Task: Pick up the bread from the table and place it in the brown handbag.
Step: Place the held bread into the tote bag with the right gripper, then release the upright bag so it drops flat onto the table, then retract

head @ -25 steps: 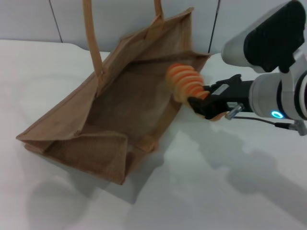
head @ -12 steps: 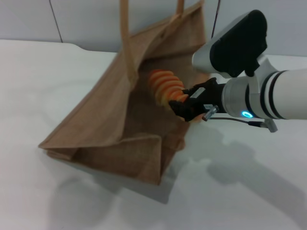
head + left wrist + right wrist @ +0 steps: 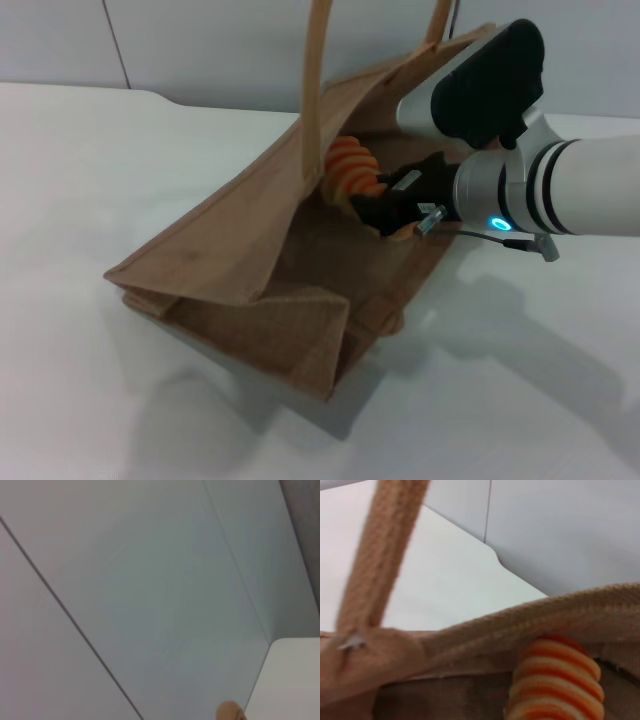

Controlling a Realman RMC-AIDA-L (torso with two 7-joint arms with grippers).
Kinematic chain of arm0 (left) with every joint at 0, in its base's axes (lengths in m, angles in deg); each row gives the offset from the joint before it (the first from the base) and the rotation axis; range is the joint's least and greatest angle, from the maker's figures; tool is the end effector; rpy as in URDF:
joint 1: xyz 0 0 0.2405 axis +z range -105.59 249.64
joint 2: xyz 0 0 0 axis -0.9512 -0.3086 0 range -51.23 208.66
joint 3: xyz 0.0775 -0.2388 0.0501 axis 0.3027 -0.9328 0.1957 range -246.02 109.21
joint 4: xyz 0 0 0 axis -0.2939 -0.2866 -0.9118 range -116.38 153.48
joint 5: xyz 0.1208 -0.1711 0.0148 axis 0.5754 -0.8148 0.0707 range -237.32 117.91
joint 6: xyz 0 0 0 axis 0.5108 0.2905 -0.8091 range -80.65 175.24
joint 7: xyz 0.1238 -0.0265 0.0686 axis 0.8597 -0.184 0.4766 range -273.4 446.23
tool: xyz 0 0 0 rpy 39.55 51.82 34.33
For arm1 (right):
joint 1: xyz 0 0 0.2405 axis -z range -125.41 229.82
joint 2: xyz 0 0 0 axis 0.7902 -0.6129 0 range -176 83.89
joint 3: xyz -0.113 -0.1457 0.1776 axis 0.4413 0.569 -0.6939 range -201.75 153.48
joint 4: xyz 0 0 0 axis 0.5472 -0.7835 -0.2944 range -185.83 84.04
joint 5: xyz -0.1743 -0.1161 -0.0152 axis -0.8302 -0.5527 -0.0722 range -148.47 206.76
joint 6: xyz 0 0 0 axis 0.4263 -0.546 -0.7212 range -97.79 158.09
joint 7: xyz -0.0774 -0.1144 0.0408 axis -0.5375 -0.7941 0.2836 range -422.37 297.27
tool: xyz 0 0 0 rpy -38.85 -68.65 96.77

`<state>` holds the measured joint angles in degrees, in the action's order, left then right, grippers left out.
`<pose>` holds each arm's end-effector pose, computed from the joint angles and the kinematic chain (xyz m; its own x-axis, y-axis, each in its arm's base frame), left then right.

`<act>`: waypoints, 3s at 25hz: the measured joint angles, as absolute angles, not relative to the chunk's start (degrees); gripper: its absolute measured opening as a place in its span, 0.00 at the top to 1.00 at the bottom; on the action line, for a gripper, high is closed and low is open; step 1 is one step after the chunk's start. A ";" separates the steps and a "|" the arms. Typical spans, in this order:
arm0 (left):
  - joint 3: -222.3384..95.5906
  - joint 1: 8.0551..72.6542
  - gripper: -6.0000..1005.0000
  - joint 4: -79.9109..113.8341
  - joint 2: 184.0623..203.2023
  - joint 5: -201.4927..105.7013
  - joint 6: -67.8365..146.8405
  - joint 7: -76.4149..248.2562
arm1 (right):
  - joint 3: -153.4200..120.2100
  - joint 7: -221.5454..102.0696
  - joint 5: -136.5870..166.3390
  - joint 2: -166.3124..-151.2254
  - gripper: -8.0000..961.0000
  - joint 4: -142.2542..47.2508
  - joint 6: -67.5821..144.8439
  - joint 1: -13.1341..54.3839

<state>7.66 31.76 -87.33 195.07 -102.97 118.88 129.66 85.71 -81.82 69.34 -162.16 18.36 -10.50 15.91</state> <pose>0.0016 0.3754 0.0929 0.9813 -0.0996 0.1649 0.0396 -0.7335 -0.6785 0.1227 0.3834 -0.0857 0.9006 -0.4124 -0.1371 -0.4193 -0.7414 -0.5240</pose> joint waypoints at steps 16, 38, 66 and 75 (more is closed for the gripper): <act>7.72 31.87 0.87 -87.36 195.02 -102.83 117.95 129.09 | 85.03 -84.00 81.03 -162.16 0.65 6.04 -10.55 7.08; 4.79 35.35 0.87 -87.20 194.89 -100.56 116.64 129.58 | 74.86 -87.83 77.63 -161.71 0.13 11.59 -18.85 12.88; 1.67 40.90 0.56 -76.72 195.10 -113.46 103.52 135.38 | 54.76 -88.92 63.19 -162.06 0.13 10.56 -13.97 21.39; 2.00 40.88 0.33 -72.28 194.93 -127.45 105.33 144.41 | 54.77 -88.91 63.34 -162.16 0.13 8.69 -13.08 20.12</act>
